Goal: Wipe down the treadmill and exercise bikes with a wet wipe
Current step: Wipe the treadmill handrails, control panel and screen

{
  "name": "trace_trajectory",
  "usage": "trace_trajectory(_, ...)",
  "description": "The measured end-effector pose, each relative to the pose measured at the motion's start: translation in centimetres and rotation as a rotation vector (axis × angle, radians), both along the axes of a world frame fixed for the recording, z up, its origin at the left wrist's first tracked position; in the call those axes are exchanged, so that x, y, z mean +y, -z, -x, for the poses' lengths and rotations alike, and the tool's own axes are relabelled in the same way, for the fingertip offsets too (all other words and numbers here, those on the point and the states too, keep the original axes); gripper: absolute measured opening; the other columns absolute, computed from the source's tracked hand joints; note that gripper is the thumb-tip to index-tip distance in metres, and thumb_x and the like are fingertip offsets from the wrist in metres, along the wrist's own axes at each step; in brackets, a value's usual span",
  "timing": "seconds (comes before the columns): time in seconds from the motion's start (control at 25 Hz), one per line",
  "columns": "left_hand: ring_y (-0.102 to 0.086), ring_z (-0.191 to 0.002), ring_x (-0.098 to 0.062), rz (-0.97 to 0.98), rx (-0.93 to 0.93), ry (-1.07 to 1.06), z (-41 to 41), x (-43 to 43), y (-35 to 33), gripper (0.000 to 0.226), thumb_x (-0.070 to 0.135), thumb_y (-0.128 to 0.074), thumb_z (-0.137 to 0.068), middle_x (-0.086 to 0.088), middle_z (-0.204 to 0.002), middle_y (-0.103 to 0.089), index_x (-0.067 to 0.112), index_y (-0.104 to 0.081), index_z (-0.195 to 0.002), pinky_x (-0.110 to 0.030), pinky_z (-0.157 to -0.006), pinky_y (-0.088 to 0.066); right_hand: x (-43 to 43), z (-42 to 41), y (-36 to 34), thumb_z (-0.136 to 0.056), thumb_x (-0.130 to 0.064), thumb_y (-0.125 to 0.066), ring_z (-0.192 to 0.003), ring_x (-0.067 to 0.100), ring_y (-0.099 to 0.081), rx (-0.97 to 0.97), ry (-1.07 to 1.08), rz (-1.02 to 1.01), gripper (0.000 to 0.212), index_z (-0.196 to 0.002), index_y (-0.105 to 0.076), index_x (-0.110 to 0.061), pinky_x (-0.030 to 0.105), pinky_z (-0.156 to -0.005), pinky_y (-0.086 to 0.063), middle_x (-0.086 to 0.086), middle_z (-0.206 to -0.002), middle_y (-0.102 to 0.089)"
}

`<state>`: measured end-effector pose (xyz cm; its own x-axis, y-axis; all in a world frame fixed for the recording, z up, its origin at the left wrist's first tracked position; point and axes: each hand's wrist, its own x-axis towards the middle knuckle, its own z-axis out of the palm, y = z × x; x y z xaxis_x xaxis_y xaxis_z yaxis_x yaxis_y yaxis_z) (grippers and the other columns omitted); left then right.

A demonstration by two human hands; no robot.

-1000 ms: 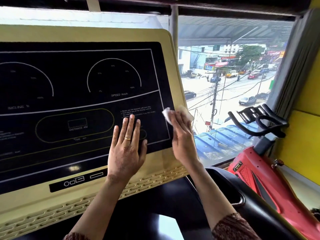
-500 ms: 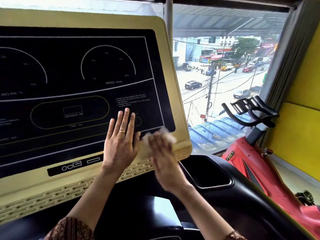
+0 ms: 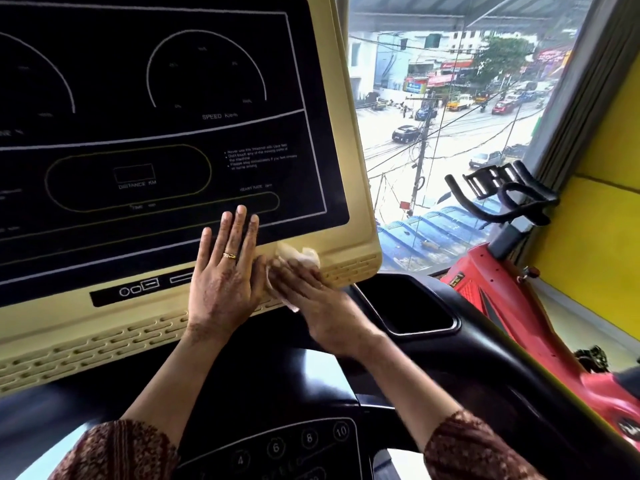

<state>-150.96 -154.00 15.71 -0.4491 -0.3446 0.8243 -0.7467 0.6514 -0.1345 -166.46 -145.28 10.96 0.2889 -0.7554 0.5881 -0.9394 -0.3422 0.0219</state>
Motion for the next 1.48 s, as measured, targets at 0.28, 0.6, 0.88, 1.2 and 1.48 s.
trace_trajectory(0.28,-0.022,-0.142,-0.028,-0.014,0.014,-0.007,0.3,0.2,0.1,0.053,0.026,-0.035,-0.096,-0.016,-0.153,-0.026,0.003,-0.033,-0.144,-0.04,-0.119,-0.004,1.4,6.7,0.8,-0.082,0.012,-0.036,-0.145,0.018,0.007,-0.259,0.348,-0.005,0.09,-0.149,0.01,-0.027,0.047,-0.117,-0.009,0.002,-0.158,0.004)
trace_trajectory(0.6,-0.022,-0.142,-0.028,-0.019,0.018,-0.007,0.1,0.1,0.0,0.053,0.025,-0.038,-0.095,-0.016,-0.153,-0.027,0.003,-0.034,-0.144,-0.038,-0.118,-0.003,1.3,6.8,-0.5,-0.073,0.001,-0.029,-0.145,0.015,-0.005,0.263,0.066,0.006,0.082,-0.149,-0.015,-0.027,0.038,-0.118,-0.005,-0.003,-0.154,-0.02)
trace_trajectory(0.88,-0.021,-0.142,-0.028,-0.03,-0.007,-0.004,-0.1,0.0,0.1,0.052,0.025,-0.037,-0.097,-0.017,-0.153,-0.026,0.003,-0.033,-0.144,-0.04,-0.118,-0.004,2.2,8.3,-0.2,-0.078,0.001,-0.042,-0.147,0.02,0.002,0.223,0.267,-0.074,0.091,-0.151,0.005,-0.024,0.041,-0.119,-0.01,-0.001,-0.158,0.001)
trace_trajectory(1.2,-0.028,-0.141,-0.024,-0.006,-0.141,0.11,-8.3,-0.4,0.7,0.049,0.023,-0.047,-0.096,-0.012,-0.15,-0.033,0.008,-0.041,-0.142,-0.042,-0.117,-0.017,-1.4,0.2,-3.0,-0.087,-0.002,-0.041,-0.146,0.022,-0.009,0.465,0.013,0.021,0.072,-0.152,-0.016,-0.019,0.043,-0.119,-0.008,0.003,-0.158,-0.012)
trace_trajectory(1.48,-0.031,-0.139,-0.023,0.007,-0.076,0.04,-20.3,-1.6,1.6,0.044,0.025,-0.044,-0.099,-0.013,-0.147,-0.036,0.008,-0.045,-0.139,-0.041,-0.115,-0.021,-4.9,-12.4,-3.9,-0.091,-0.018,-0.049,-0.146,0.019,-0.008,0.477,-0.103,-0.007,0.073,-0.151,-0.007,-0.02,0.039,-0.119,-0.002,0.0,-0.158,-0.006)
